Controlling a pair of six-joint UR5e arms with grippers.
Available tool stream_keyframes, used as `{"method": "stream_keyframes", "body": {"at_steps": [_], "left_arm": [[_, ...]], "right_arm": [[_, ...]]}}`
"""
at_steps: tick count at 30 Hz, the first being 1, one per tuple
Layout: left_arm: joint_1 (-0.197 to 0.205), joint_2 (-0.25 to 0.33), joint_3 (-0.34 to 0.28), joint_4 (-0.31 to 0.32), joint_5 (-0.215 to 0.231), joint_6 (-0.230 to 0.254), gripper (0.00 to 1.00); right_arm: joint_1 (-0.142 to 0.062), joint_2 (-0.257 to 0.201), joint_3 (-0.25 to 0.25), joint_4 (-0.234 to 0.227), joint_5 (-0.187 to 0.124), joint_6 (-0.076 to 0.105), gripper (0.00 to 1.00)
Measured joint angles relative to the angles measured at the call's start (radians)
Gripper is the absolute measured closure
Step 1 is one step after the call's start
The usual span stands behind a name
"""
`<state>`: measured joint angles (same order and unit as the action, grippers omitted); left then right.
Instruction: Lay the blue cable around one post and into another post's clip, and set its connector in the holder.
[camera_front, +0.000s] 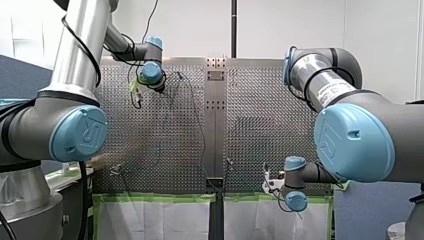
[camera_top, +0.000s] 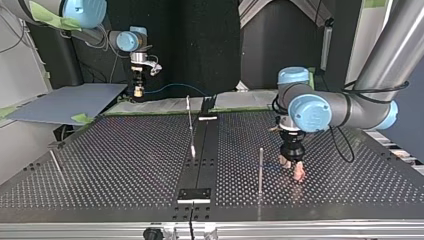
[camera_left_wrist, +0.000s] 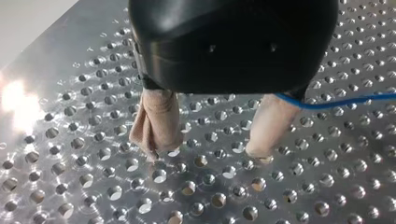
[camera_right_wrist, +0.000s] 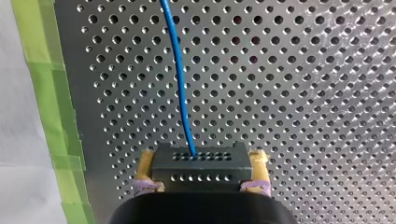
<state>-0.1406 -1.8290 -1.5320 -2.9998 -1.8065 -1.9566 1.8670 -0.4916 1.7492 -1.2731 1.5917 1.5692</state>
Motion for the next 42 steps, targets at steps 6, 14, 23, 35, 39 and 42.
{"method": "stream_keyframes", "body": {"at_steps": [6,14,23,35,39,42], "left_arm": [[-0.006,0.0,0.0,-0.002,0.02,-0.05,0.0],[-0.004,0.0,0.0,-0.002,0.023,-0.127,0.0],[0.003,0.0,0.0,0.0,0.032,-0.218,0.0],[0.008,0.002,-0.012,0.0,0.148,-0.345,0.0],[0.01,0.003,-0.012,-0.019,0.192,-0.389,0.0],[0.011,0.004,-0.013,-0.027,0.221,-0.418,0.0]], "right_arm": [[-0.001,0.001,-0.003,-0.002,-0.001,0.001,1.0],[0.001,0.001,-0.007,0.013,0.0,0.009,1.0],[0.012,0.001,-0.02,0.048,0.002,0.003,1.0],[0.018,0.0,-0.026,0.061,0.005,-0.007,1.0],[0.02,0.0,-0.03,0.064,0.005,-0.009,1.0],[0.022,0.0,-0.031,0.067,0.005,-0.014,1.0]]}}
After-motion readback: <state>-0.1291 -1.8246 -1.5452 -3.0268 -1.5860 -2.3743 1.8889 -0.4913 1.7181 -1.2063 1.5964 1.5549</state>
